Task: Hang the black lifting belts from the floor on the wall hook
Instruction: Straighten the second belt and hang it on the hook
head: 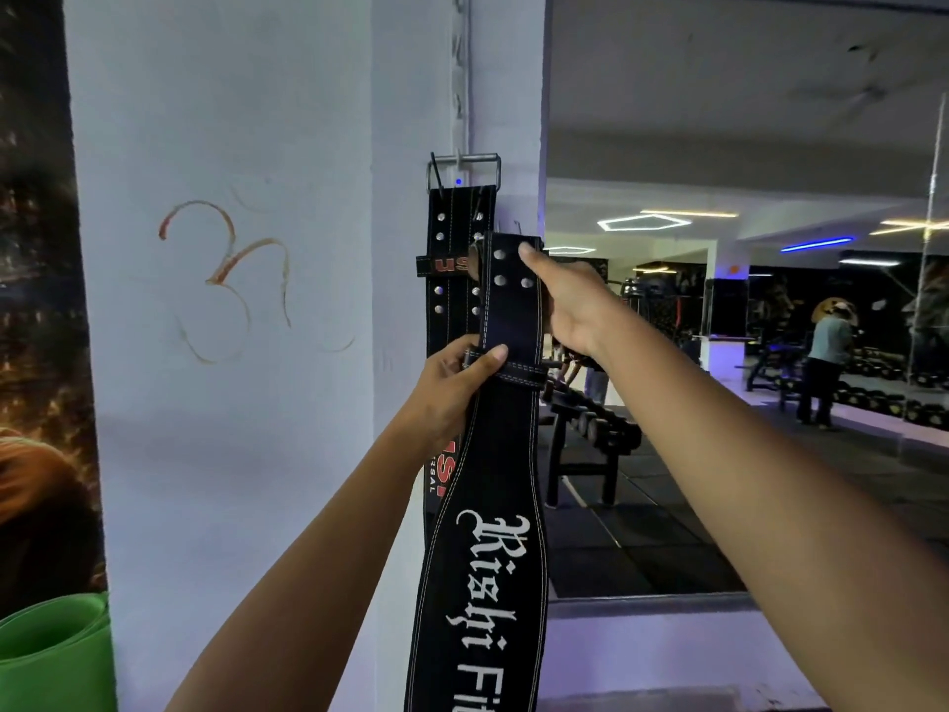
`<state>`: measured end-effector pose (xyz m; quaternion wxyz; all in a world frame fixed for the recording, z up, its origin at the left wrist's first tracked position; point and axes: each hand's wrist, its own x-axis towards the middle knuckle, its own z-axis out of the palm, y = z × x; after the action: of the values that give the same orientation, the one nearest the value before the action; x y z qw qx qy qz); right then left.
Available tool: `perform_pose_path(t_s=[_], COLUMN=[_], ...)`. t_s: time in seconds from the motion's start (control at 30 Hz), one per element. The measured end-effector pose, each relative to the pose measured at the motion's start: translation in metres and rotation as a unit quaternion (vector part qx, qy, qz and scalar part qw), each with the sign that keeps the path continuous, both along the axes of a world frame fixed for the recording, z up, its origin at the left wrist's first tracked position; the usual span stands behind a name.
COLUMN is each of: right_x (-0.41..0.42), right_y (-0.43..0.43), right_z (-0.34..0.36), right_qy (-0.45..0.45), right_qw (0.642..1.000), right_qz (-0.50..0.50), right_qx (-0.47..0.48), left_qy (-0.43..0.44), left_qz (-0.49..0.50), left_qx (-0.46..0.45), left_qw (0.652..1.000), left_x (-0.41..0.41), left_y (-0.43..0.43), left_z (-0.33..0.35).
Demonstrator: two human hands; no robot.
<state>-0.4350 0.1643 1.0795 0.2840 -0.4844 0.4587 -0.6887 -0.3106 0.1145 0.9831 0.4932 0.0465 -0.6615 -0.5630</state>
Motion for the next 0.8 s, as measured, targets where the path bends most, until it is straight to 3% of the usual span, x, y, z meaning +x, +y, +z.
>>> perform_pose_path(t_s=[0.2, 0.33, 0.43, 0.57, 0.8], right_x=[0.009, 0.022, 0.033, 0.038, 0.036], right_y=[-0.012, -0.021, -0.020, -0.022, -0.022], right_z=[0.006, -0.009, -0.016, -0.022, -0.019], right_qy=[-0.041, -0.049, -0.038, -0.016, 0.032], right_qw=[0.997, 0.996, 0.996, 0.994, 0.991], right_qz=[-0.058, -0.044, -0.034, -0.056, -0.071], right_qx=[-0.021, -0.062, -0.078, -0.097, -0.107], left_qy=[-0.078, 0.022, 0.007, -0.028, 0.106], left_qz=[0.003, 0.136, 0.180, 0.176, 0.089], left_qx=[-0.027, 0.046, 0.038, 0.035, 0.152], left_qw=[0.997, 0.989, 0.983, 0.983, 0.979], left_x=[0.015, 0.018, 0.021, 0.022, 0.018], left_y=[-0.014, -0.015, -0.015, -0.013, -0.013], left_z=[-0.008, 0.028, 0.060, 0.081, 0.087])
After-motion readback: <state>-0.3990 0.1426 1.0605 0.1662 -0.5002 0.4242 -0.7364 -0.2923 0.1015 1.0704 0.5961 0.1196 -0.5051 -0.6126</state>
